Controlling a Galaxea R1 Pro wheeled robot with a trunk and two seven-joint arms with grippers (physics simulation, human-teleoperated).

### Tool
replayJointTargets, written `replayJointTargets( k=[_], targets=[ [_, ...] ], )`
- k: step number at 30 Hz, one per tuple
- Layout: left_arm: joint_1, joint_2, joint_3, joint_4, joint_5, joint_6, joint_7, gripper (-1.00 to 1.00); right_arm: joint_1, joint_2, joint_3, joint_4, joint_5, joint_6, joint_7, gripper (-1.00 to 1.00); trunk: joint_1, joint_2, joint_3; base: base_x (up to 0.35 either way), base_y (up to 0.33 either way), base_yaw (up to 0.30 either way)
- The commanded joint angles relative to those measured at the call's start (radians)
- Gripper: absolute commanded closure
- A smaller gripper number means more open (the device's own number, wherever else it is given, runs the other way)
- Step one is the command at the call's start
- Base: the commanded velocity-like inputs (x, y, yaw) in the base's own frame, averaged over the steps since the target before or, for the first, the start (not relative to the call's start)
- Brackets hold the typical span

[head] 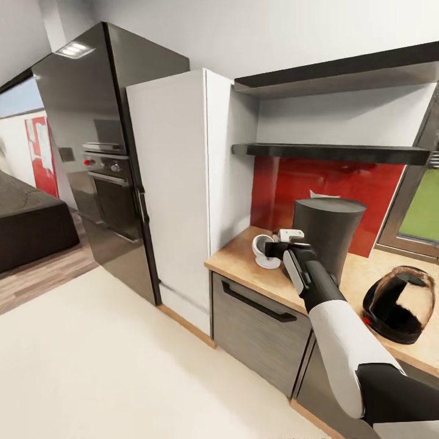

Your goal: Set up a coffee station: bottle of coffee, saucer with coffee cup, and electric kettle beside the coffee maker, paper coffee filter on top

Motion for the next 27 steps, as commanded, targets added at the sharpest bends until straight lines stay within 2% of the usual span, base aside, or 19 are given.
replayJointTargets(
  k=[1,13,27],
  targets=[
    [0.000,0.000,0.009,-0.001,-0.009,-0.002,-0.005,-1.00,-0.001,0.002,-0.002,-0.001,-0.004,0.004,-0.003,1.00,0.001,-0.002,-0.002,0.088,0.297,-0.280],
    [0.000,0.000,0.009,-0.002,-0.009,-0.002,-0.005,-1.00,-0.001,0.003,-0.002,-0.001,-0.002,0.003,-0.003,1.00,0.001,-0.002,-0.002,0.087,0.298,-0.270],
    [0.000,0.000,0.009,-0.001,-0.009,-0.002,-0.005,-1.00,-0.001,0.001,-0.002,0.001,-0.002,0.001,-0.001,1.00,0.001,-0.002,-0.002,0.141,0.299,-0.017]
  ],
)
